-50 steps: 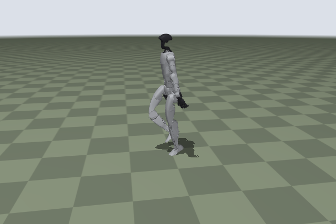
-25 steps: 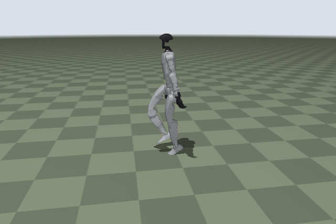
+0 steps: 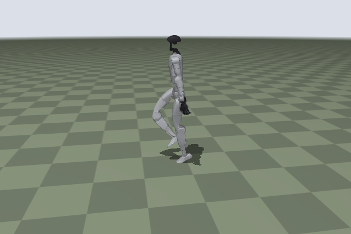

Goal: Upper body actions

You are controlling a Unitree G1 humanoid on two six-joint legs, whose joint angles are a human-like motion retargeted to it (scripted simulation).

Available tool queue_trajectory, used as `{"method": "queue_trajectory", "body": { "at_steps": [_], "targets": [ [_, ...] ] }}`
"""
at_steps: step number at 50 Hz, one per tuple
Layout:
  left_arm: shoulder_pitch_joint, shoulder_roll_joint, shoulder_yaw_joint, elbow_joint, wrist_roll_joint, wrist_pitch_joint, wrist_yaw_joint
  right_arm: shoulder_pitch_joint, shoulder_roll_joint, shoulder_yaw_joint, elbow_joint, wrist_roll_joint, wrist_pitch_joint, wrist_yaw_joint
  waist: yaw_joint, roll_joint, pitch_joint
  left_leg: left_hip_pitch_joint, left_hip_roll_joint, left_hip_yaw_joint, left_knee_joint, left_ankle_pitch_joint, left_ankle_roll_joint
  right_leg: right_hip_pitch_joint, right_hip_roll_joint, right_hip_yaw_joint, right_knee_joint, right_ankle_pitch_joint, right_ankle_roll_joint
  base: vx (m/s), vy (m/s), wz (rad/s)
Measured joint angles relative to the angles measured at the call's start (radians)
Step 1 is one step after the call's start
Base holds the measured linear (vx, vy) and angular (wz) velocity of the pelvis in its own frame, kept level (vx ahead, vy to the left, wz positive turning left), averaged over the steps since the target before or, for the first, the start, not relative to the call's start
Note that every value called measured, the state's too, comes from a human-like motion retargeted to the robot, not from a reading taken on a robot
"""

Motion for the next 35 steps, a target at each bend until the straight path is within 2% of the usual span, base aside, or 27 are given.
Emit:
{"method": "queue_trajectory", "body": {
  "at_steps": [2,3,5,7,8,10,12,13,14,15,17,18,20,22,25,27,28,30,32,33,35],
  "targets": [
    [-0.015,0.013,-0.035,-0.014,-0.009,-0.052,0.009,-0.014,-0.009,-0.009,0.014,0.056,-0.035,-0.013,-0.007,0.041,0.041,-0.006,0.055,-0.007,-0.024,0.154,-0.085,0.001,0.010,-0.029,0.032,0.003,0.001,-0.16,0.05,0.01],
    [-0.027,0.020,-0.050,-0.024,-0.002,-0.078,0.032,-0.024,-0.009,-0.012,0.019,0.079,-0.053,-0.014,-0.012,0.047,0.063,-0.007,0.070,-0.003,-0.024,0.157,-0.102,-0.001,0.010,-0.030,0.041,0.007,0.003,-0.22,0.02,-0.10],
    [-0.055,0.035,-0.073,-0.051,0.045,-0.115,0.095,-0.043,-0.012,-0.014,0.017,0.112,-0.089,-0.005,-0.019,0.034,0.094,-0.010,0.059,-0.042,-0.017,0.080,-0.115,-0.016,0.002,-0.008,0.054,0.022,0.000,-0.22,-0.01,-0.14],
    [-0.081,0.050,-0.088,-0.076,0.124,-0.133,0.161,-0.053,-0.016,-0.009,0.006,0.135,-0.113,0.007,0.003,0.006,0.117,-0.013,0.036,-0.038,0.004,-0.062,-0.072,-0.008,0.003,0.029,0.031,0.061,-0.005,-0.13,-0.02,-0.41],
    [-0.092,0.056,-0.093,-0.085,0.164,-0.135,0.190,-0.058,-0.018,-0.003,0.001,0.145,-0.117,0.009,0.015,-0.006,0.126,-0.007,0.026,-0.036,0.007,-0.076,-0.074,0.004,0.006,0.041,0.012,0.070,-0.007,-0.04,-0.02,-0.44],
    [-0.115,0.068,-0.121,-0.099,0.216,-0.134,0.225,-0.067,-0.027,0.003,-0.013,0.161,-0.115,0.008,0.028,-0.025,0.136,-0.007,0.008,-0.020,0.021,-0.098,-0.039,0.037,-0.011,0.062,-0.039,0.062,-0.013,-0.01,0.00,-0.15],
    [-0.120,0.077,-0.169,-0.108,0.231,-0.129,0.215,-0.056,-0.032,0.002,-0.024,0.162,-0.101,0.001,0.014,-0.071,0.101,-0.043,-0.072,-0.020,0.137,-0.340,0.073,0.046,-0.043,0.136,-0.112,0.046,0.018,0.23,-0.07,0.48],
    [-0.104,0.071,-0.198,-0.102,0.237,-0.112,0.198,-0.031,-0.027,-0.003,-0.017,0.150,-0.081,-0.002,0.020,-0.094,0.062,-0.065,-0.125,0.001,0.205,-0.432,0.149,0.054,-0.057,0.176,-0.156,0.033,0.030,0.49,-0.09,0.56],
    [-0.098,0.057,-0.199,-0.093,0.250,-0.074,0.161,-0.020,-0.021,0.000,-0.008,0.140,-0.044,0.007,0.002,-0.109,0.039,-0.088,-0.161,0.005,0.268,-0.483,0.185,0.071,-0.081,0.190,-0.203,0.028,0.037,0.50,-0.07,0.74],
    [-0.096,0.039,-0.186,-0.082,0.267,-0.023,0.114,-0.015,-0.015,0.006,0.003,0.131,0.001,0.022,-0.027,-0.120,0.026,-0.110,-0.189,0.001,0.329,-0.514,0.202,0.091,-0.110,0.191,-0.253,0.025,0.041,0.23,-0.05,0.55],
    [-0.092,0.019,-0.083,-0.084,0.323,0.060,0.047,-0.036,-0.008,0.032,0.036,0.135,0.038,0.089,-0.018,-0.149,0.021,-0.154,-0.197,0.042,0.425,-0.559,0.174,0.099,-0.072,0.250,-0.321,0.065,0.072,0.06,-0.10,-0.61],
    [-0.072,0.012,-0.064,-0.079,0.311,0.067,0.057,-0.034,-0.005,0.035,0.057,0.135,0.034,0.107,0.026,-0.170,0.015,-0.154,-0.190,0.091,0.436,-0.564,0.174,0.103,-0.037,0.286,-0.323,0.077,0.084,0.08,-0.14,-1.31],
    [-0.047,-0.002,-0.035,-0.044,0.241,0.048,0.101,-0.025,0.005,0.024,0.066,0.093,0.026,0.151,0.037,-0.166,-0.007,-0.117,-0.173,0.095,0.360,-0.527,0.179,0.093,-0.023,0.250,-0.279,0.074,0.082,0.06,-0.16,-0.66],
    [-0.033,0.000,-0.028,-0.008,0.136,0.040,0.087,-0.002,0.015,0.017,0.049,0.027,0.029,0.175,0.018,-0.135,-0.034,-0.083,-0.136,0.082,0.251,-0.434,0.156,0.066,-0.016,0.185,-0.210,0.062,0.077,0.05,-0.16,-0.22],
    [-0.014,-0.010,-0.013,0.015,0.065,0.028,0.032,0.029,0.010,0.001,0.048,0.008,0.006,0.113,-0.001,-0.044,-0.045,-0.041,-0.026,0.051,0.080,-0.184,0.072,0.023,0.041,0.105,-0.135,0.042,0.087,-0.02,-0.04,0.12],
    [-0.020,0.002,-0.024,0.011,0.053,-0.034,0.007,0.042,0.001,0.001,0.043,0.040,-0.032,0.062,-0.027,0.011,-0.008,-0.025,0.041,0.016,0.007,0.028,0.032,0.031,0.047,0.055,-0.117,0.027,0.098,-0.20,-0.06,0.54],
    [-0.027,0.015,-0.034,0.003,0.052,-0.074,0.006,0.043,-0.003,0.008,0.041,0.056,-0.062,0.044,-0.036,0.022,0.014,-0.023,0.065,0.031,-0.015,0.094,0.022,0.040,0.045,0.047,-0.118,0.025,0.100,-0.29,-0.07,0.14],
    [-0.044,0.045,-0.044,-0.023,0.085,-0.137,0.036,0.029,-0.003,0.028,0.039,0.073,-0.130,0.014,-0.048,0.031,0.048,-0.019,0.099,0.101,-0.026,0.092,-0.034,0.045,0.046,0.050,-0.133,0.033,0.082,-0.36,-0.09,-0.26],
    [-0.059,0.064,-0.039,-0.053,0.159,-0.143,0.110,0.006,0.001,0.028,0.041,0.072,-0.154,-0.005,-0.032,0.018,0.069,-0.016,0.063,0.085,0.007,-0.011,-0.119,0.048,0.062,0.087,-0.172,0.045,0.044,-0.28,-0.12,-0.63],
    [-0.064,0.072,-0.037,-0.065,0.192,-0.131,0.151,-0.002,0.003,0.029,0.042,0.074,-0.145,-0.009,-0.020,0.008,0.075,-0.010,0.031,0.051,0.028,-0.054,-0.172,0.054,0.073,0.112,-0.199,0.045,0.030,-0.14,0.03,-0.72],
    [-0.088,0.078,-0.045,-0.084,0.223,-0.098,0.210,-0.025,-0.015,0.026,0.037,0.087,-0.116,-0.005,0.007,-0.036,0.092,0.023,-0.141,0.023,0.069,-0.045,-0.198,0.052,0.035,0.247,-0.194,0.010,0.065,-0.08,0.18,-0.58]
  ]
}}
